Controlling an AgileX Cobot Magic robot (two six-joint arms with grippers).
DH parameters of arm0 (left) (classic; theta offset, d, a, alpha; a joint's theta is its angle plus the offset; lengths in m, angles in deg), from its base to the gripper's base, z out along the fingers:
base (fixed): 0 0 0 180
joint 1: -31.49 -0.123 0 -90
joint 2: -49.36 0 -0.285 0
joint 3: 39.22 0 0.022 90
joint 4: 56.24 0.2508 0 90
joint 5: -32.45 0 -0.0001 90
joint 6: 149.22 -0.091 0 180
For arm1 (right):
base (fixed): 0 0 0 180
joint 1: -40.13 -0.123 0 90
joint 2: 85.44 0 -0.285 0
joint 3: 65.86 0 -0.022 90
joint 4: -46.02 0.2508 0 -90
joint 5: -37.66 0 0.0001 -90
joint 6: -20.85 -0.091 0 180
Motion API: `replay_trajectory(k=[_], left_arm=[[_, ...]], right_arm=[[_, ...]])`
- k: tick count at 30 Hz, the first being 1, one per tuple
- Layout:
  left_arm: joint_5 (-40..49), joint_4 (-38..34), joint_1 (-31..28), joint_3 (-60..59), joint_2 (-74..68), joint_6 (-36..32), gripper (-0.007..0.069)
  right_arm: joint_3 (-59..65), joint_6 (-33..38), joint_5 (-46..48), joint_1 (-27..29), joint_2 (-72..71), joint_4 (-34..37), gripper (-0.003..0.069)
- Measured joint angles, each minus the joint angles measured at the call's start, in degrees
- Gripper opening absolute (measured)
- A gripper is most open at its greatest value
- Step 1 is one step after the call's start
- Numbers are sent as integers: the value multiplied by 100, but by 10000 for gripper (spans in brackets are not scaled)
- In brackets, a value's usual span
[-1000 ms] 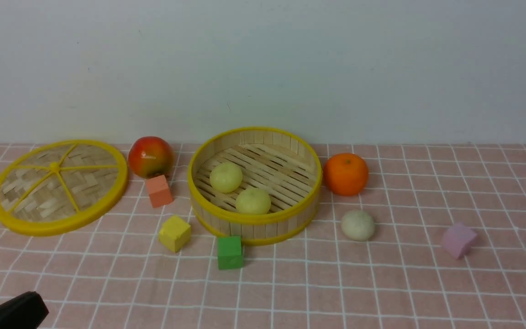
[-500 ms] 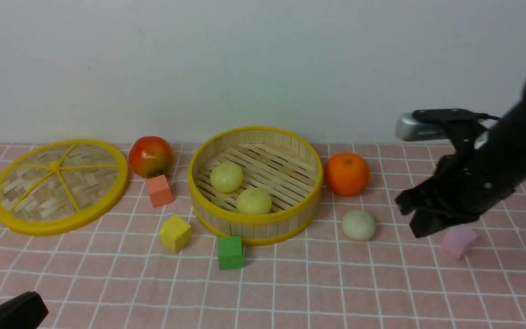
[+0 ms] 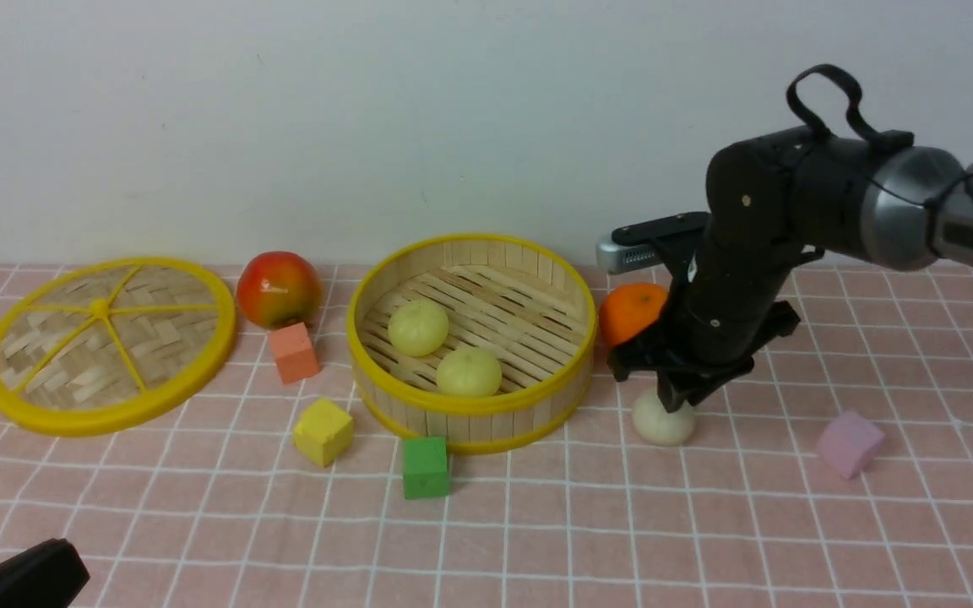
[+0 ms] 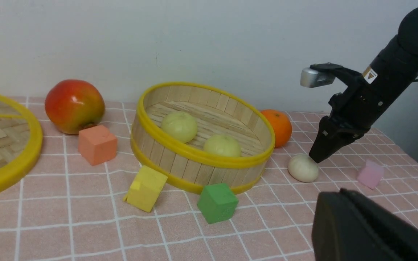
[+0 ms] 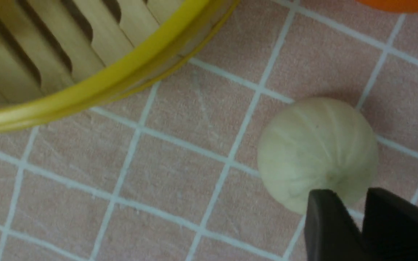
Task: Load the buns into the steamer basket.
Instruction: Use the right arm to grab a steamed stuffed bun
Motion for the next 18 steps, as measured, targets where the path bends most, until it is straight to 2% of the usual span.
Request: replay_trajectory(k=[4,6,18], left_arm=[[0,0,0,0,0,0,-11],[0,0,0,0,0,0,-11],[0,0,0,0,0,0,0]], right_arm=[[-10,-6,-264,0,65,-13,329],[-17,-6,-437,0,99,-33,353],[-23,-176,-624,0,343,-105,324]])
